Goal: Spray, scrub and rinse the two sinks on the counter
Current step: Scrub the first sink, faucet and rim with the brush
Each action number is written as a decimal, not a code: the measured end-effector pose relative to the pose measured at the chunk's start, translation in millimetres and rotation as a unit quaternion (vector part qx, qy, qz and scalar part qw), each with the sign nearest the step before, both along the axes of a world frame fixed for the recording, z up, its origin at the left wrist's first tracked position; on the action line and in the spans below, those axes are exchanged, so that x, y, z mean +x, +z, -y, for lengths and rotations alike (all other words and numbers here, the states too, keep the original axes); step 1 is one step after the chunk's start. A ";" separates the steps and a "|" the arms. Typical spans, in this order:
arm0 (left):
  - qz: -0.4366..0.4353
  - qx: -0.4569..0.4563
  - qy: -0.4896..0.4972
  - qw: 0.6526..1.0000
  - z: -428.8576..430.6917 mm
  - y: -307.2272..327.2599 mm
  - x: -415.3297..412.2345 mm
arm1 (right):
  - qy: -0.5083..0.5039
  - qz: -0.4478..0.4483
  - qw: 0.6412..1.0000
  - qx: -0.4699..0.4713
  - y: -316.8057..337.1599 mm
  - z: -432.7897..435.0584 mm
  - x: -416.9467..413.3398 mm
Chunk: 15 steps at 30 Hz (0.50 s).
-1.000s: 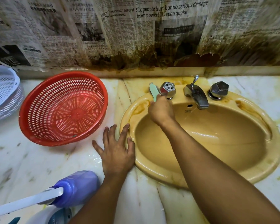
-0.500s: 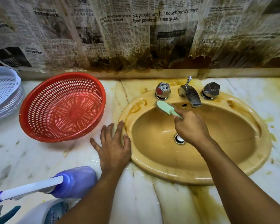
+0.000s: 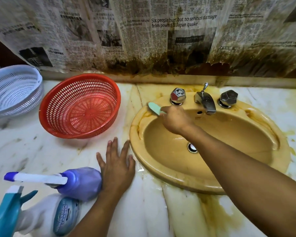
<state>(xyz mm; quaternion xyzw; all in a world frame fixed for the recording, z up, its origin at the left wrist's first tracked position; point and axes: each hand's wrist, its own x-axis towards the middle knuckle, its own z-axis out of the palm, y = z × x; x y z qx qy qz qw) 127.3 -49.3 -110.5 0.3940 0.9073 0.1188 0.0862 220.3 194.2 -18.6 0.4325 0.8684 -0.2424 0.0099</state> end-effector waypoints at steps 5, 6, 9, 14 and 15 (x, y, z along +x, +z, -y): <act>-0.008 -0.002 -0.032 0.999 11.5 0.9 -8.9 | 0.096 0.029 0.995 0.030 3.6 19.0 15.3; -0.013 -0.003 -0.037 0.999 13.4 0.5 -9.3 | 0.067 0.034 0.995 0.061 1.5 8.1 14.7; -0.016 0.000 -0.038 0.999 14.7 -1.3 -8.7 | -0.025 0.035 0.995 0.094 -1.1 -27.8 11.0; -0.014 0.003 -0.030 0.999 12.8 0.0 -7.2 | 0.128 0.008 0.992 0.021 -1.5 -9.2 17.1; -0.013 -0.004 -0.030 0.999 12.4 0.3 -7.6 | 0.175 0.006 0.984 0.002 -1.2 3.4 20.5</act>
